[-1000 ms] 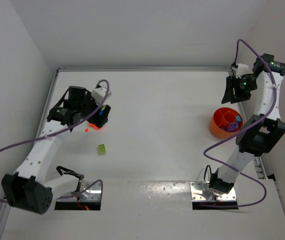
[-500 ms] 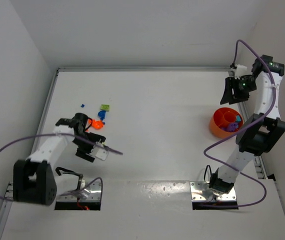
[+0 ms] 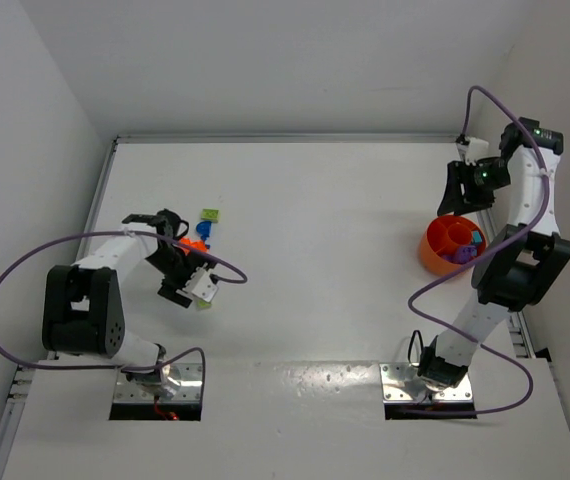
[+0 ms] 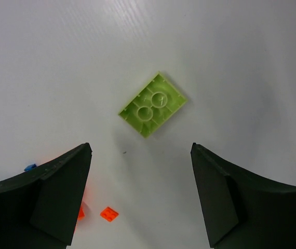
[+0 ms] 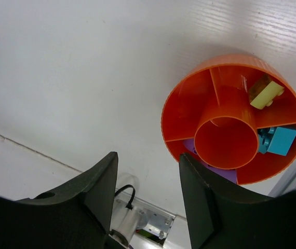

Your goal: Sort the legos into containers by color

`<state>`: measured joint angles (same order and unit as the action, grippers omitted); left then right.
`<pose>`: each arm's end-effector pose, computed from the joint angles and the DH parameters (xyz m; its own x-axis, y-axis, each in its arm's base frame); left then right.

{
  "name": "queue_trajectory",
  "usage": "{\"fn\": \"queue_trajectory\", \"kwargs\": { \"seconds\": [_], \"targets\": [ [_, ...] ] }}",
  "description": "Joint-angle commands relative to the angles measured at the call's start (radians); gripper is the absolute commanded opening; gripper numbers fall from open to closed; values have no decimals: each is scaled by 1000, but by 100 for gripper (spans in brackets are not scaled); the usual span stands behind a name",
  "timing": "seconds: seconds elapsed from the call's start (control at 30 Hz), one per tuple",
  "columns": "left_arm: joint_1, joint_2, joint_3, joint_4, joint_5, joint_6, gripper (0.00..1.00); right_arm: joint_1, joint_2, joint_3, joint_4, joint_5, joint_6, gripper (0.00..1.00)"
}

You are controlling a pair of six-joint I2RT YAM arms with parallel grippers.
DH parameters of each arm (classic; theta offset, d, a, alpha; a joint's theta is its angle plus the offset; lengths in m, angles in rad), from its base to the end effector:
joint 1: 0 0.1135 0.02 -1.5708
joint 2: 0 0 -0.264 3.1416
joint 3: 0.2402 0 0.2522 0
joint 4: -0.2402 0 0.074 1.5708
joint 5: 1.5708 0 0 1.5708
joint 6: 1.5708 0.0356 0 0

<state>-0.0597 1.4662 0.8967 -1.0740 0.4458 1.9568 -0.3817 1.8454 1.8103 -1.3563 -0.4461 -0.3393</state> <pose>0.2221 -0.0287 0.1887 0.3957 0.8137 -0.4258 0.9138 -0.3949 0.0946 0.3374 -0.1189 0.3146 -0.9491 0.0574 -0.3096 -0.0544 0.9385 0.3409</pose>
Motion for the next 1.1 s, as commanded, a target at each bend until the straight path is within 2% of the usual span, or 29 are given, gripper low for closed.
{"fn": "queue_trajectory", "kwargs": {
  "seconds": [0.0,0.5,0.57,0.67,0.7,1.0,1.07],
  "targets": [
    [-29,-7,-30,-1,39,616,84,7,2,-6,-50,-20,-17,51],
    [-132,75,-30,78,-1,636,85,7,23,-16,-50,-20,-17,51],
    [-132,86,-30,88,-24,636,82,7,23,-16,-50,-20,-17,51],
    [-143,95,-30,88,-51,636,70,7,23,-16,-50,-20,-17,51],
    [-143,105,-30,88,-61,636,62,7,23,-16,-50,-20,-17,51],
    [-143,114,-71,109,-93,668,36,7,32,-49,-50,-40,-17,49],
    [-143,85,-71,109,-59,633,30,7,23,-68,-50,-68,-17,49]
  ]
}}
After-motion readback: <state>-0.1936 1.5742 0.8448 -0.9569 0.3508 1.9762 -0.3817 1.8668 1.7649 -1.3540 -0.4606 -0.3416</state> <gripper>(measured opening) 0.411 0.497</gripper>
